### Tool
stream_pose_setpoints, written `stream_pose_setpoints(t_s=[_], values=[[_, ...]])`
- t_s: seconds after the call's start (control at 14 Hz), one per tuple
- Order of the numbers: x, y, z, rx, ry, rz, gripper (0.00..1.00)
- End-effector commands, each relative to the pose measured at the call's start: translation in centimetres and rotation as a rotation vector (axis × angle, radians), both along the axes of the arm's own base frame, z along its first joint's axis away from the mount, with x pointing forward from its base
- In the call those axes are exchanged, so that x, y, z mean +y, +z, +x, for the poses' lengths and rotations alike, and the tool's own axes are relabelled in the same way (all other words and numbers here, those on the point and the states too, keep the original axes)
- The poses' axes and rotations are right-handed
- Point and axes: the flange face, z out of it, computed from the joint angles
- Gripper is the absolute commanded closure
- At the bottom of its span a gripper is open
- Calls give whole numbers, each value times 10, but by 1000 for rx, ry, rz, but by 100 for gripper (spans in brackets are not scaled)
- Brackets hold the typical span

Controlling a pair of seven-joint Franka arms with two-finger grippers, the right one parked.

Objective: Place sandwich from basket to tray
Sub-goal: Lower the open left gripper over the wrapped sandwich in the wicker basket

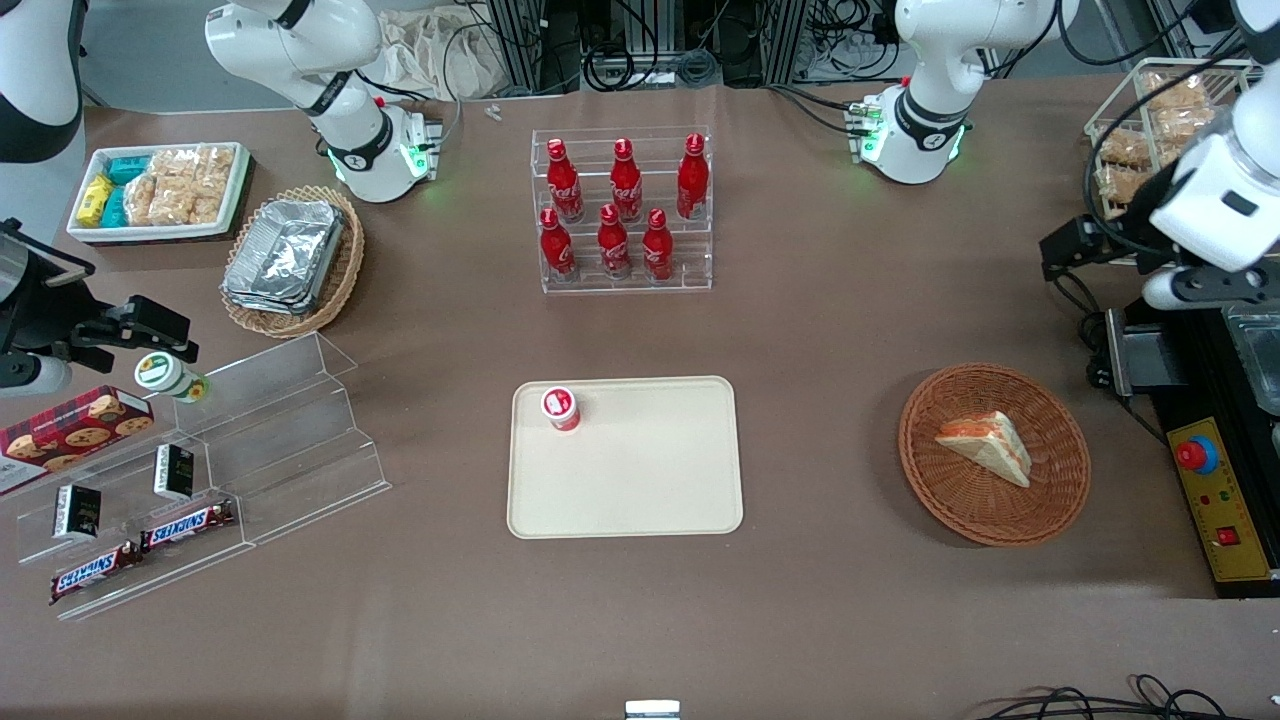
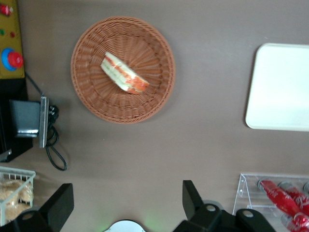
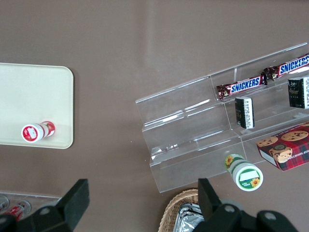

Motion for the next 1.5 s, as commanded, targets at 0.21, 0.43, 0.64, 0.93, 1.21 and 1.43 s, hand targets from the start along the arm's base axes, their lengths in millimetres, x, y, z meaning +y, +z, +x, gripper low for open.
stream_pose_setpoints(t_s=[0.21,0.43,0.64,0.93,1.21,1.43], values=[[16,-68,48,54,440,46,0],[34,-141,73,130,654,118,0],[58,-215,94,123,795,137,0],[68,-299,78,74,915,133,0],[67,-350,79,41,1030,114,0],[65,-378,80,55,1035,119,0]])
